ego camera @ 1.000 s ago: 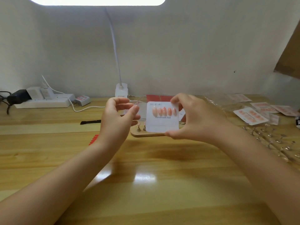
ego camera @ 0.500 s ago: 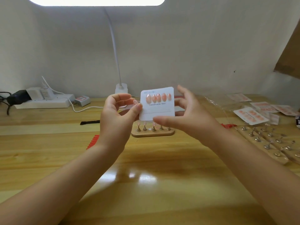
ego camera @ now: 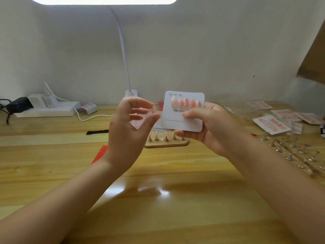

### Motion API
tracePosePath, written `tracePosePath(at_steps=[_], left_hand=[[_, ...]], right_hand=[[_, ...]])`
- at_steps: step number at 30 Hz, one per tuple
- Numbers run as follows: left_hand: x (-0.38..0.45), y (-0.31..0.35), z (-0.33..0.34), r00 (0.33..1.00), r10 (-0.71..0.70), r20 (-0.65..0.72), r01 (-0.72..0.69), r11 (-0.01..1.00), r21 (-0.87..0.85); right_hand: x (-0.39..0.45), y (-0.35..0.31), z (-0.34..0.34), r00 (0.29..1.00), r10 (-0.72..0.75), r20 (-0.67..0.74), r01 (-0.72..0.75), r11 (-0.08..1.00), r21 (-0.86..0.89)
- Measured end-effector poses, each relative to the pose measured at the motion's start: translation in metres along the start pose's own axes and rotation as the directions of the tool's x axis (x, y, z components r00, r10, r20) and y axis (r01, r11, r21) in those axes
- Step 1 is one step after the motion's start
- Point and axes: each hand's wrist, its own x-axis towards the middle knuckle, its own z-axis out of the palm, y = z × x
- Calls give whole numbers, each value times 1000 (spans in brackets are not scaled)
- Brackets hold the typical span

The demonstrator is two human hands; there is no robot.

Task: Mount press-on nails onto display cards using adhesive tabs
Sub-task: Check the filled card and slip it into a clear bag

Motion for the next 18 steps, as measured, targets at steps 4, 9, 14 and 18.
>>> tracePosePath(at_steps=[4,9,14,18], left_hand=[[1,0,-3,988,153,37,-156,981,114],[3,1,-4,956,270,112,-287,942,175],[5,4,-6,932,313,184,-346,918,192],[6,7,-6,920,330,212,-368,913,177]], right_hand=[[-2,-5,2,1000,-15,-13,14,1000,-23],[-3,-6,4,999,-43,-3,43,995,-91],[-6,-7,7,997,-70,16,72,987,-141],[-7,-7,8,996,-87,6,87,982,-166]])
